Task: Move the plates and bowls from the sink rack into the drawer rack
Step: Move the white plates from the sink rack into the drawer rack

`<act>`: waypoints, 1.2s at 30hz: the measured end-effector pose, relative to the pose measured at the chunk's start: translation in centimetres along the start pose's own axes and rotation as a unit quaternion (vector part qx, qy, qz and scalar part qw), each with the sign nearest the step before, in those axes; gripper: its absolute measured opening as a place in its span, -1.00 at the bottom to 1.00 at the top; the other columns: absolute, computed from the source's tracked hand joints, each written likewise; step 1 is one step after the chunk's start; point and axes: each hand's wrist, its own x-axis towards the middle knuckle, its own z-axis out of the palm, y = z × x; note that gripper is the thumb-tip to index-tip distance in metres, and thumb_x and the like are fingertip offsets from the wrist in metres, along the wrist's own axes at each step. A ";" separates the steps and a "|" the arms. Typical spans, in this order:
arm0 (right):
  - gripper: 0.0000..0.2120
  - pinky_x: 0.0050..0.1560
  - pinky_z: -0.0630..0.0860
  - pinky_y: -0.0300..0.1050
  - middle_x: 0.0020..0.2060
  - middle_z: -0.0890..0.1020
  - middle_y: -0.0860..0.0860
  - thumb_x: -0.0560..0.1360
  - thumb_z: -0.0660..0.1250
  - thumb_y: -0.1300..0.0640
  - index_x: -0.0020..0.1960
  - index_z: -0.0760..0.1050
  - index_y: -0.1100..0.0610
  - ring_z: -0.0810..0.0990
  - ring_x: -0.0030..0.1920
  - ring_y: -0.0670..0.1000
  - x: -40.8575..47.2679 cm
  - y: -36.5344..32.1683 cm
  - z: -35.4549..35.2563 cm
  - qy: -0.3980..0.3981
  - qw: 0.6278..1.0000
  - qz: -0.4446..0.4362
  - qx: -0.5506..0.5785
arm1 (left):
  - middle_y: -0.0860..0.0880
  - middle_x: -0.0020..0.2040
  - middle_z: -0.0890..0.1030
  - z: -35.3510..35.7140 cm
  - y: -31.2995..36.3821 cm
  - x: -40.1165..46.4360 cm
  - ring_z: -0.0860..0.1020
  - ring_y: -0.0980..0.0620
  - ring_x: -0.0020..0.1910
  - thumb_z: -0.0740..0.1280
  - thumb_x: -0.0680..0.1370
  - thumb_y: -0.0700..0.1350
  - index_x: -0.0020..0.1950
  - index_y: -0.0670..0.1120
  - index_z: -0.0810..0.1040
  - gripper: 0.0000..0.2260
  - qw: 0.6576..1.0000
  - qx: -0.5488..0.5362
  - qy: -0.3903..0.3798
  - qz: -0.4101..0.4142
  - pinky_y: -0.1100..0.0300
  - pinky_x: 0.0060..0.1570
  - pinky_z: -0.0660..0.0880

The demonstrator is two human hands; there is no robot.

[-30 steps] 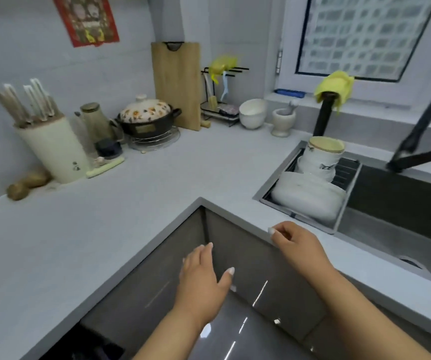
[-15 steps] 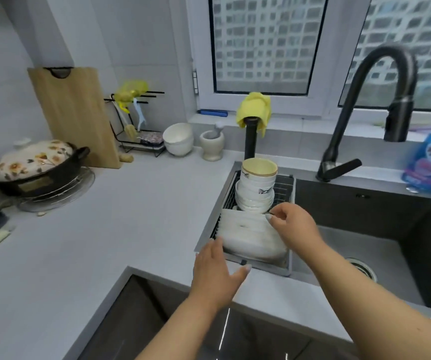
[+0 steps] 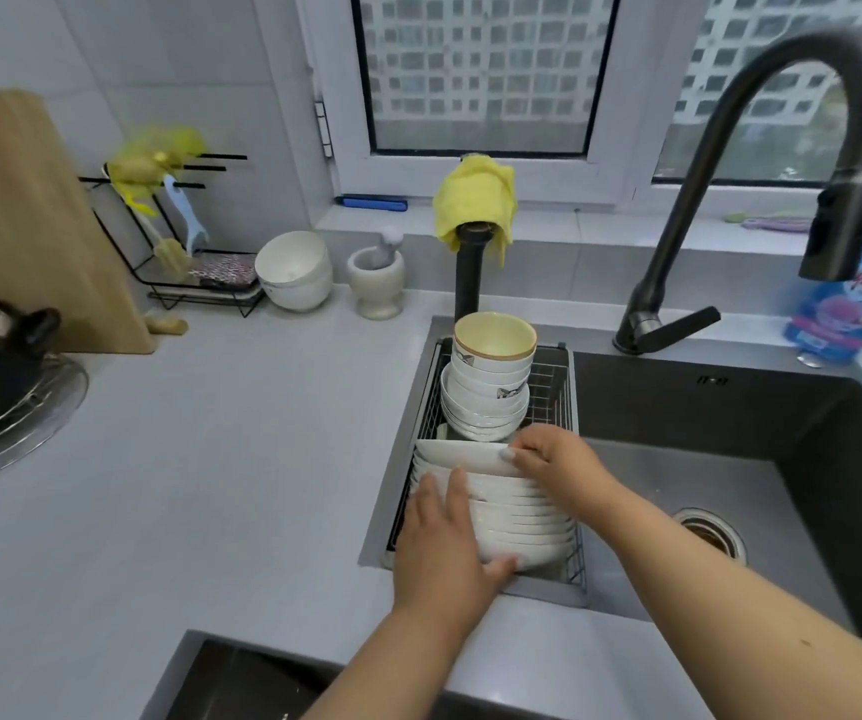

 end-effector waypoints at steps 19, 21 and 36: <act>-0.74 -0.07 0.27 -0.12 -0.26 0.53 0.09 0.56 0.26 0.08 -0.18 0.50 0.27 0.46 -0.20 0.08 -2.8 -6.6 -4.9 0.155 0.976 -0.136 -0.073 | -0.06 0.41 0.35 -3.3 0.1 -0.3 0.23 -0.11 0.45 0.33 0.43 0.13 0.45 -0.05 0.25 -0.36 0.984 -0.160 0.053 -0.056 0.00 0.40 0.25; -0.74 -0.09 0.31 -0.09 -0.27 0.54 0.09 0.56 0.27 0.08 -0.20 0.51 0.25 0.46 -0.22 0.07 -4.3 -7.5 -5.5 0.173 0.966 -0.173 -0.087 | 0.09 0.03 0.53 -5.8 0.9 -1.6 0.51 0.06 0.11 0.25 0.48 -0.06 0.09 0.04 0.46 -0.81 0.941 -0.294 0.129 -0.102 0.17 0.02 0.45; -0.70 0.06 0.28 -0.16 -0.12 0.51 -0.17 0.50 0.20 -0.17 -0.07 0.58 0.01 0.38 -0.01 -0.15 -20.2 -11.5 -0.6 0.112 0.935 -0.336 0.021 | -0.34 0.07 0.58 -11.8 1.5 -20.2 0.58 -0.37 0.01 0.00 0.39 -0.34 0.22 -0.30 0.41 -0.57 0.513 -0.804 0.148 -0.263 -0.23 -0.20 0.60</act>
